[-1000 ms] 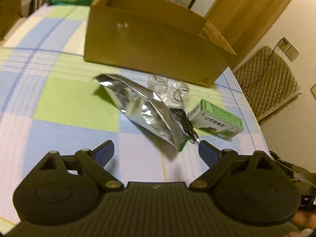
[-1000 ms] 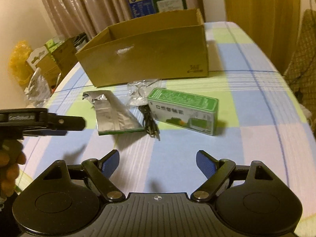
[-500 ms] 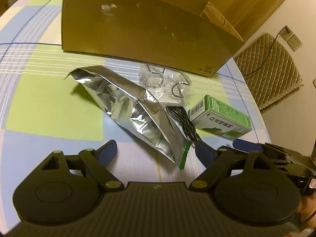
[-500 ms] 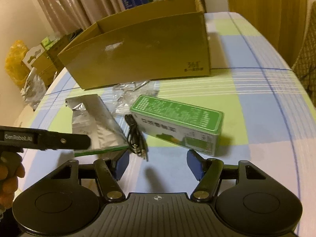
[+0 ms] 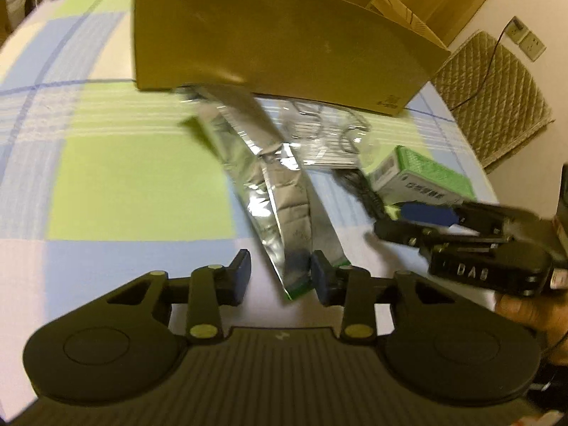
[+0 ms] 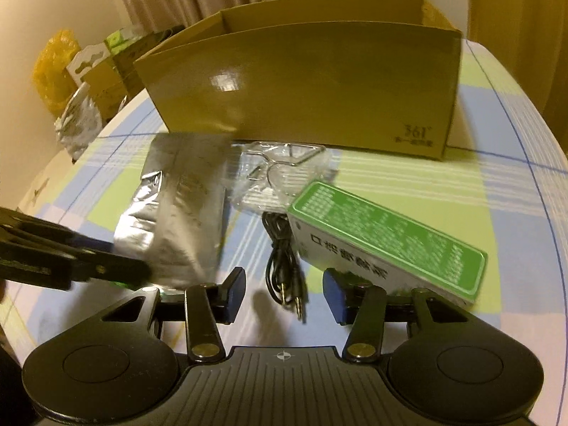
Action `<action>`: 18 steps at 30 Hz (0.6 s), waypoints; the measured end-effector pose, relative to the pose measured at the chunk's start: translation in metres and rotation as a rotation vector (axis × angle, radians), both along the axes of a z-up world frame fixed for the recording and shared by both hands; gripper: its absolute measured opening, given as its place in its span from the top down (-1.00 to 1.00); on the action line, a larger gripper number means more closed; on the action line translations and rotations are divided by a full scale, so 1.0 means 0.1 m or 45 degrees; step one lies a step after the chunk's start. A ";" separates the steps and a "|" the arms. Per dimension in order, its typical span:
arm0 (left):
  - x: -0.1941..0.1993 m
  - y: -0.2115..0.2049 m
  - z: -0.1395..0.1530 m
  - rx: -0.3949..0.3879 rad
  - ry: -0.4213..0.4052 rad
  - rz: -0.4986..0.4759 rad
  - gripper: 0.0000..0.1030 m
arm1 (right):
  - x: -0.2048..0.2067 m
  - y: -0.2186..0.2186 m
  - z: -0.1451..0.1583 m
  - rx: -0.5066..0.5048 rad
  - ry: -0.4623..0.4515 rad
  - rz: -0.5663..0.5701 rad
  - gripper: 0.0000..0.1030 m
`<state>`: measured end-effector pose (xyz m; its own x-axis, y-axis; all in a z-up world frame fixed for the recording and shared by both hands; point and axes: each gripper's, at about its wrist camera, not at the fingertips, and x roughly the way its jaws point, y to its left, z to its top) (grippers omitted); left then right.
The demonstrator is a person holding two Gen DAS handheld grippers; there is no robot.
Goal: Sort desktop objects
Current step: 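Grasp silver foil bag with left tool while right tool grasps black cable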
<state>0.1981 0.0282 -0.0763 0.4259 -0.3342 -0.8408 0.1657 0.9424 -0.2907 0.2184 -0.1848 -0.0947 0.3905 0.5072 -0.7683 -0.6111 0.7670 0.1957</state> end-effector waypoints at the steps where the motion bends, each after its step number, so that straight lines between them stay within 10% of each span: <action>1: -0.02 0.03 0.02 0.024 -0.010 0.003 0.39 | 0.00 0.03 -0.01 -0.008 -0.004 0.008 0.14; 7: -0.07 0.14 0.13 0.098 -0.059 0.018 0.38 | 0.01 0.18 -0.06 -0.048 -0.020 0.031 0.28; 11: 0.00 0.11 0.11 0.093 -0.069 0.016 -0.01 | -0.01 0.26 -0.08 -0.077 -0.038 0.033 0.37; 16: 0.10 0.04 0.00 0.073 -0.049 -0.004 0.01 | -0.04 0.29 -0.08 -0.107 -0.055 0.024 0.63; 18: 0.11 0.00 -0.05 0.083 -0.029 -0.018 0.30 | -0.06 0.28 -0.08 -0.108 -0.044 0.016 0.63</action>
<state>0.2086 0.0284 -0.0815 0.4404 -0.2852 -0.8513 0.1852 0.9567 -0.2247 0.2120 -0.1569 -0.1025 0.4119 0.4461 -0.7946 -0.6259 0.7722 0.1091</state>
